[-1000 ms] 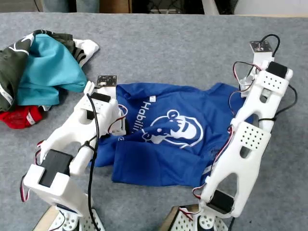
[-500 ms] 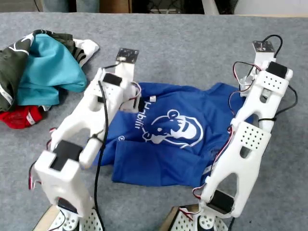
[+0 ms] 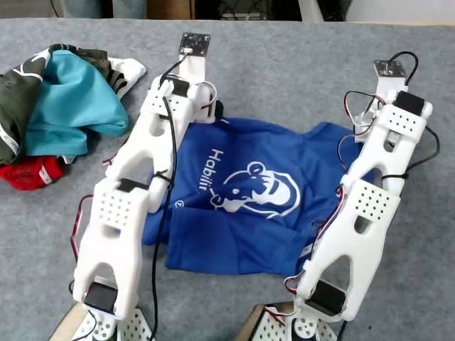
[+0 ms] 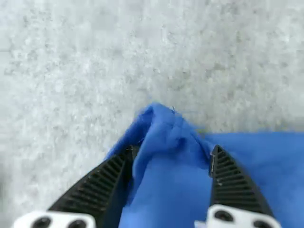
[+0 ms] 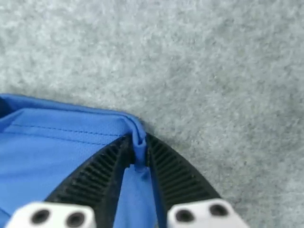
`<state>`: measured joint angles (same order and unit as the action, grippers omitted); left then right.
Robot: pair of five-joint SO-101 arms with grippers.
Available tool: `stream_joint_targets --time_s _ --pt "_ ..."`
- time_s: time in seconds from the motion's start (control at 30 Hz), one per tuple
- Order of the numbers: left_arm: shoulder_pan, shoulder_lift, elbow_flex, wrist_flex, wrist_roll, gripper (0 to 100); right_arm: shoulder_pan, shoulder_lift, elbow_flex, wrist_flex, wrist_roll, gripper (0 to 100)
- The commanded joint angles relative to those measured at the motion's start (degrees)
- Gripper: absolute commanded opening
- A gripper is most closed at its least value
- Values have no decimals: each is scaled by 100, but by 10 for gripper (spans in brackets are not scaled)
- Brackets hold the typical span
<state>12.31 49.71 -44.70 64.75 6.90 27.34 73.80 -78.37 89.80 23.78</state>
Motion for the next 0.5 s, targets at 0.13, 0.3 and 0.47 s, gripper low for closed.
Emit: stream_joint_targets --time_s 0.13,0.3,0.47 --pt "-347 949 -2484 484 255 256 0 13 -154 9 -53 25" --pt "-673 1275 -3398 932 -123 260 0 13 -154 9 -53 25" --pt "-840 1512 -3380 985 -1002 260 0 13 -154 9 -53 25"
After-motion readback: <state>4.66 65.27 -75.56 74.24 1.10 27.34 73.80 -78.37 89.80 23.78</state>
